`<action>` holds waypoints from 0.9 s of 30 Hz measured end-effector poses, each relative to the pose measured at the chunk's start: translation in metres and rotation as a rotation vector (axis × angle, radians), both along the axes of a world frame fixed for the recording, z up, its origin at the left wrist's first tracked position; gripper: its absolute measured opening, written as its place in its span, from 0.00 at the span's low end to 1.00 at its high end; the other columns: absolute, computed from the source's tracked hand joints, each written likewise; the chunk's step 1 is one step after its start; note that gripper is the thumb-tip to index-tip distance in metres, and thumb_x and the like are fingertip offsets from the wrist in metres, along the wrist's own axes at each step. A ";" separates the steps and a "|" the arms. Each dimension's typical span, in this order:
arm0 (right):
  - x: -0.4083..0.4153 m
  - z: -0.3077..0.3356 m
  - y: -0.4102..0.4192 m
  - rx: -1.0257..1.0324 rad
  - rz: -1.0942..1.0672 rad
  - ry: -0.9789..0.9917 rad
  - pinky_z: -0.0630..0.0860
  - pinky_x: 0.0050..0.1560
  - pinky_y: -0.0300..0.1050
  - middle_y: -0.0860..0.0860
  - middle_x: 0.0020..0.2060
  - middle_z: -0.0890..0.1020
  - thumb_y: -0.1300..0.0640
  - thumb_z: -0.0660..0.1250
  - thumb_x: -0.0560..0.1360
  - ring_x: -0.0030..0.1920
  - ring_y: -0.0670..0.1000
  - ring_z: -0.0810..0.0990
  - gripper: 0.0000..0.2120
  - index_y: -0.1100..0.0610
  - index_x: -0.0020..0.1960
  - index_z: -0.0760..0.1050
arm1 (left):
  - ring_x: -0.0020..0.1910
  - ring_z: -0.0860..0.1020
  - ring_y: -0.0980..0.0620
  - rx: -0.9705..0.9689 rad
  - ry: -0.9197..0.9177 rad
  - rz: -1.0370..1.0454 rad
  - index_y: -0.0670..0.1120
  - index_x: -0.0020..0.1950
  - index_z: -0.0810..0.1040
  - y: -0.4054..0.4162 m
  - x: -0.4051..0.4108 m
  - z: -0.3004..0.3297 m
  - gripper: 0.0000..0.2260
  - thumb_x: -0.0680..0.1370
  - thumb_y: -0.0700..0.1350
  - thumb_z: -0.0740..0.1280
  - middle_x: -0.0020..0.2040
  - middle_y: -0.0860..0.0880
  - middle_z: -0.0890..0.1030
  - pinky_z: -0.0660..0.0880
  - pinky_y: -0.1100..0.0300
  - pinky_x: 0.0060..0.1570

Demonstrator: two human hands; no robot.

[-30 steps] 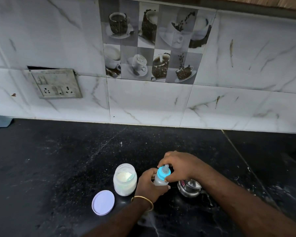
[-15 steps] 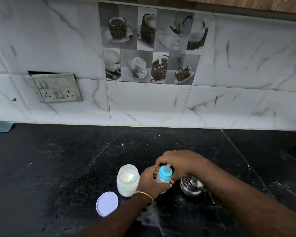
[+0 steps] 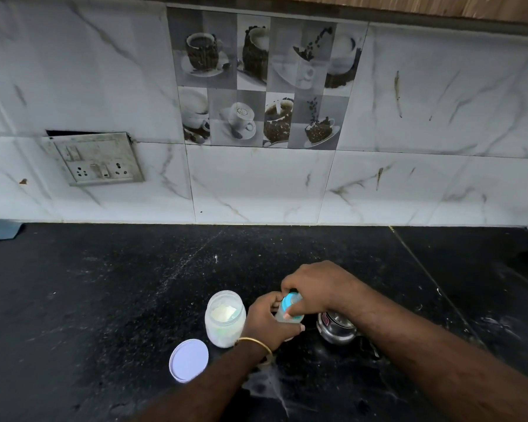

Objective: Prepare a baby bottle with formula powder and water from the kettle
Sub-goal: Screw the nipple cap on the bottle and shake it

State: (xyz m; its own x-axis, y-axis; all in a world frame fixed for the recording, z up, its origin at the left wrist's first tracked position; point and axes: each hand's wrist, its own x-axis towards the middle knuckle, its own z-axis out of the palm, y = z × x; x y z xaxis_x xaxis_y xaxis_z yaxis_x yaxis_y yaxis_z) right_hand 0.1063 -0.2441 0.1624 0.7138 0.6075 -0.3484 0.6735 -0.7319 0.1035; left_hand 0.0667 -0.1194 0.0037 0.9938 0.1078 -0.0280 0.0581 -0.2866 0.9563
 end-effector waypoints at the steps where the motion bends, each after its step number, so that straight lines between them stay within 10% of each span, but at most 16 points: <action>1: -0.001 0.000 0.000 -0.001 -0.010 -0.004 0.78 0.47 0.49 0.45 0.52 0.82 0.38 0.71 0.70 0.49 0.50 0.81 0.21 0.46 0.60 0.76 | 0.45 0.83 0.55 0.001 -0.005 -0.002 0.53 0.47 0.81 0.000 -0.001 0.000 0.22 0.56 0.50 0.82 0.44 0.52 0.85 0.82 0.51 0.51; 20: -0.007 -0.005 -0.013 0.214 0.215 0.157 0.79 0.49 0.52 0.45 0.54 0.81 0.69 0.71 0.71 0.57 0.50 0.78 0.17 0.50 0.52 0.83 | 0.46 0.84 0.53 -0.032 0.006 -0.043 0.49 0.46 0.82 0.001 -0.007 0.016 0.21 0.56 0.46 0.83 0.44 0.49 0.86 0.82 0.52 0.50; 27: -0.012 0.004 -0.012 0.077 0.070 0.038 0.78 0.47 0.50 0.47 0.52 0.82 0.43 0.72 0.70 0.52 0.52 0.81 0.19 0.46 0.60 0.79 | 0.43 0.83 0.56 -0.056 0.012 -0.097 0.49 0.47 0.83 0.002 -0.012 0.018 0.22 0.55 0.43 0.83 0.44 0.49 0.86 0.81 0.56 0.48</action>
